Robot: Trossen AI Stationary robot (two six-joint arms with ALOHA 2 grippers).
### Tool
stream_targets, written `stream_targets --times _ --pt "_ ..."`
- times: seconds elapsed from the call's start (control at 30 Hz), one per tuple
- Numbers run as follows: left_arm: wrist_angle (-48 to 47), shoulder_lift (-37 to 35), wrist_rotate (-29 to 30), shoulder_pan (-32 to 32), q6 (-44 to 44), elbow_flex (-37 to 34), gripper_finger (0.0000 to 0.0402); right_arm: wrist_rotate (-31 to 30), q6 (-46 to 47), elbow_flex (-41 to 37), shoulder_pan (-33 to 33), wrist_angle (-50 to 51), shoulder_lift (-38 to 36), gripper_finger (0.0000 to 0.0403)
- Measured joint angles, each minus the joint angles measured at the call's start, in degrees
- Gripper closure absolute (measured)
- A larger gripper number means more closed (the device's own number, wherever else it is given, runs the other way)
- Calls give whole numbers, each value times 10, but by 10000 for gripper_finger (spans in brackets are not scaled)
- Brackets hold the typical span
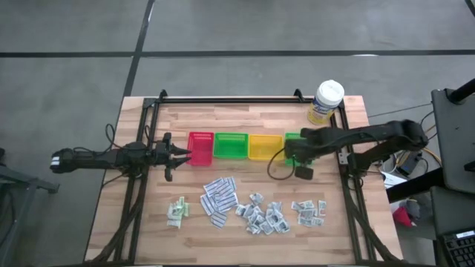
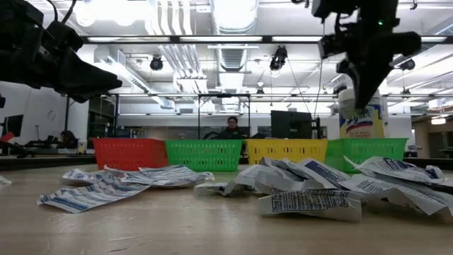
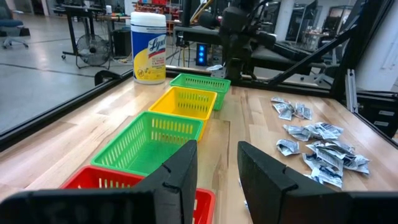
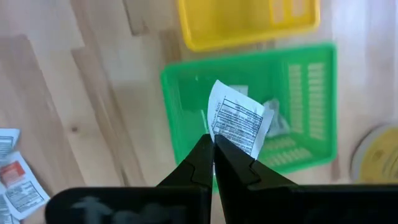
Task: Pick & Place First Aid Supplies
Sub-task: Put the blue alcohol pad into the right green bin
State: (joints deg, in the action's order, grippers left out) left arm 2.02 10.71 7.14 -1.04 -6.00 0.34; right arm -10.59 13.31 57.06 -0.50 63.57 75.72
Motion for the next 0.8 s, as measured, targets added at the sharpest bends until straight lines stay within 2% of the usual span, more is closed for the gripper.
stream_targets --times 0.2,0.8 --pt "0 1 0 0 0 0 289 8 24 -42 4 -29 -13 394" --pt "0 1 0 0 0 0 289 3 -17 -65 53 -107 74 394"
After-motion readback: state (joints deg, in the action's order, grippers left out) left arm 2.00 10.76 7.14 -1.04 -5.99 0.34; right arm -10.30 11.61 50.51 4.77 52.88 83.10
